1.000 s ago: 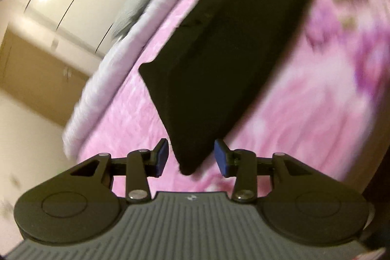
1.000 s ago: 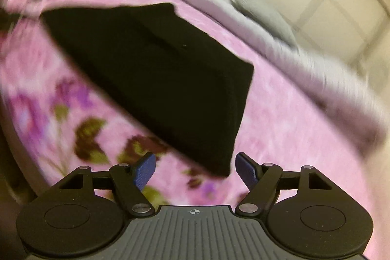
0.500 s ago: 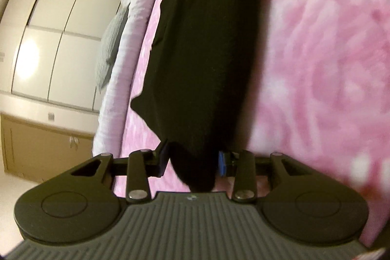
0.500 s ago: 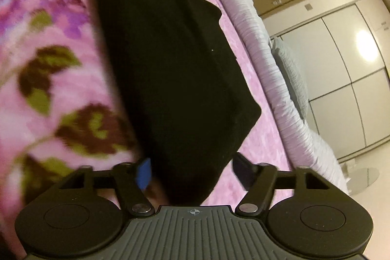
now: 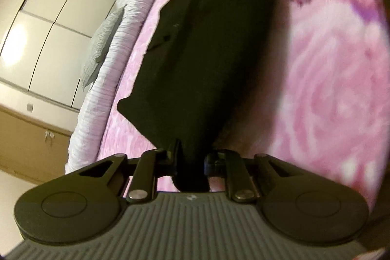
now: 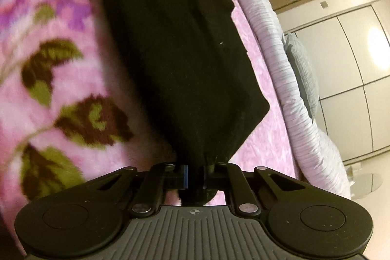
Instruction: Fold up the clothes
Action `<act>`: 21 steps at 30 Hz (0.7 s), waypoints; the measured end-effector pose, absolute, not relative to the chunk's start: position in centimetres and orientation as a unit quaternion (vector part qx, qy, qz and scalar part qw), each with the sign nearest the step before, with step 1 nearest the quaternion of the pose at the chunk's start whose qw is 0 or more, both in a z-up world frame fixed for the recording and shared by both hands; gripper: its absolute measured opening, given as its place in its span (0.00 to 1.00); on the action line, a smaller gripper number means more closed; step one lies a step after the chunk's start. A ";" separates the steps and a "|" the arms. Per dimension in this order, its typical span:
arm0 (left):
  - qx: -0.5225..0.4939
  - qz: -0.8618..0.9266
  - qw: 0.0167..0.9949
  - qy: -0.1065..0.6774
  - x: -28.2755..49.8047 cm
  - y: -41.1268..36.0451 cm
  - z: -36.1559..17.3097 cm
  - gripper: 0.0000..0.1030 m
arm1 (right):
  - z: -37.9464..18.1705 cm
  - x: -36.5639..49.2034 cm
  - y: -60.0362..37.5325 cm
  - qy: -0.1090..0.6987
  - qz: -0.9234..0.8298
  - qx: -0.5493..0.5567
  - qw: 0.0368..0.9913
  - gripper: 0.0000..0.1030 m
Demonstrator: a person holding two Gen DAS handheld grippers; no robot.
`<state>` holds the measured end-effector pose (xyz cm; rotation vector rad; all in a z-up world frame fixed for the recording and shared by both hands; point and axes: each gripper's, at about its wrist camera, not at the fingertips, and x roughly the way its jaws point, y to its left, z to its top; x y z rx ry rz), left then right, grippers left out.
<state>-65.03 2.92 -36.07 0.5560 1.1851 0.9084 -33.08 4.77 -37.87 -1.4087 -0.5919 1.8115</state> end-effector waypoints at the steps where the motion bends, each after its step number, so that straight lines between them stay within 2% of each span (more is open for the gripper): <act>1: 0.243 0.410 0.702 0.529 -65.0 2.5 -35.6 0.13 | -37.3 -33.2 4.0 -0.228 0.711 -0.550 0.375 0.09; 13: 0.095 0.410 0.750 0.510 -65.3 -11.3 -30.5 0.14 | -33.7 -30.5 -12.4 -0.153 0.748 -0.567 0.309 0.09; 21: 0.068 0.412 0.774 0.475 -65.9 -7.8 -24.5 0.16 | -29.0 -30.1 -10.7 -0.136 0.772 -0.542 0.302 0.09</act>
